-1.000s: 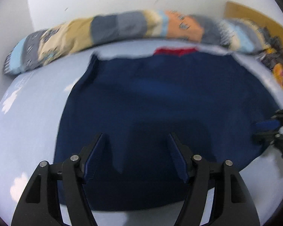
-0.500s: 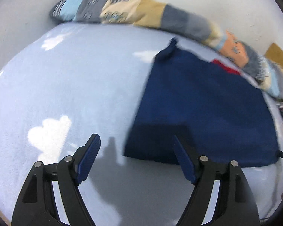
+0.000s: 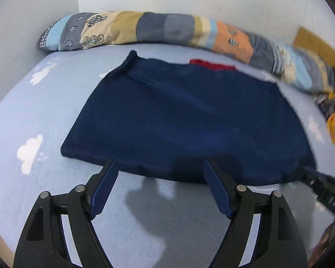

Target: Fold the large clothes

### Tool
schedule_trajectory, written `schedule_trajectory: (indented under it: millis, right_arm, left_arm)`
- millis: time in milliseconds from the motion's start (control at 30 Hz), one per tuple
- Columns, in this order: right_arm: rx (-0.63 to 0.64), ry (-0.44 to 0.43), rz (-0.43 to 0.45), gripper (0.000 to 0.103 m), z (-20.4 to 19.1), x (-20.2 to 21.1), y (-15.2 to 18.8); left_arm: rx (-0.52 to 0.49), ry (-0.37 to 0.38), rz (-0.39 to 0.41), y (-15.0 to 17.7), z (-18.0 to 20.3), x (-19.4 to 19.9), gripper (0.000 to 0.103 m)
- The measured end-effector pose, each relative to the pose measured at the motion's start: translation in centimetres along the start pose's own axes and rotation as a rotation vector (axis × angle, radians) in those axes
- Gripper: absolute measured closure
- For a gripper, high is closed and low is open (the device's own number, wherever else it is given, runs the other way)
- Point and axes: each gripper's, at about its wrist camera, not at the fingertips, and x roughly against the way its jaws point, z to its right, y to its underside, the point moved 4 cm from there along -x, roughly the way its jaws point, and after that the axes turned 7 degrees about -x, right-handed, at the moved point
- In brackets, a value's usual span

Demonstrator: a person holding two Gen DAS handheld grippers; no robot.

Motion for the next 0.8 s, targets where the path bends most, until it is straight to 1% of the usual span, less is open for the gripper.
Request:
schedule_trajectory:
  millis: [100, 133, 200, 233, 267, 300, 367, 433, 467, 500, 533, 633, 700, 733, 800]
  right_arm:
    - [-0.089, -0.022, -0.065, 0.071, 2.2, -2.1, -0.4]
    - [-0.114, -0.015, -0.086, 0.071, 2.8, -2.7, -0.4]
    - [-0.135, 0.064, -0.124, 0.069, 4.5, -4.0, -0.5]
    - [-0.141, 0.092, -0.157, 0.069, 5.1, -4.5, -0.3]
    - [-0.156, 0.089, -0.177, 0.071, 5.7, -4.9, -0.2]
    - [-0.171, 0.078, -0.179, 0.071, 6.1, -4.8, -0.3]
    - [-0.155, 0.089, -0.158, 0.068, 5.7, -3.9, -0.4]
    - [-0.120, 0.095, -0.101, 0.068, 5.0, -2.5, -1.0]
    - [-0.122, 0.085, -0.077, 0.063, 5.0, -1.9, -1.4]
    - [-0.141, 0.062, -0.053, 0.061, 5.2, -1.1, -1.8]
    - [-0.166, 0.043, -0.038, 0.059, 5.7, -0.4, -2.2]
    - [-0.256, 0.021, -0.021, 0.059, 8.6, 0.5, -3.0]
    - [-0.325, 0.013, -0.015, 0.059, 11.1, 1.3, -3.2]
    - [-0.357, 0.003, -0.009, 0.057, 11.9, 1.5, -3.3]
    - [-0.435, -0.035, -0.001, 0.057, 14.2, 2.3, -3.3]
  left_arm:
    - [-0.001, -0.030, -0.041, 0.2, -0.4, -2.1, 0.024]
    - [-0.003, -0.032, -0.075, 0.3, -0.7, -3.3, 0.024]
    - [-0.020, -0.037, -0.158, 1.0, -0.5, -5.2, 0.024]
    - [-0.018, -0.035, -0.186, 1.3, -0.6, -6.0, 0.024]
    - [-0.012, -0.034, -0.183, 1.2, -0.5, -6.1, 0.024]
    - [-0.013, -0.038, -0.178, 1.1, -0.5, -6.0, 0.024]
    - [-0.019, -0.025, -0.144, 0.4, 0.0, -5.1, 0.024]
    - [0.007, 0.008, -0.088, -0.4, -0.1, -3.9, 0.024]
    - [0.025, 0.024, -0.078, -0.6, -0.3, -3.6, 0.024]
    - [0.065, 0.057, -0.071, -0.9, -0.9, -3.2, 0.024]
    - [0.096, 0.069, -0.066, -1.0, -1.4, -3.1, 0.024]
    - [0.172, 0.061, -0.091, -1.1, -3.8, -3.5, 0.024]
    - [0.245, 0.060, -0.097, -0.9, -6.1, -3.5, 0.024]
    - [0.274, 0.061, -0.101, -0.6, -6.8, -3.4, 0.024]
    - [0.330, 0.070, -0.104, -0.4, -8.5, -3.2, 0.024]
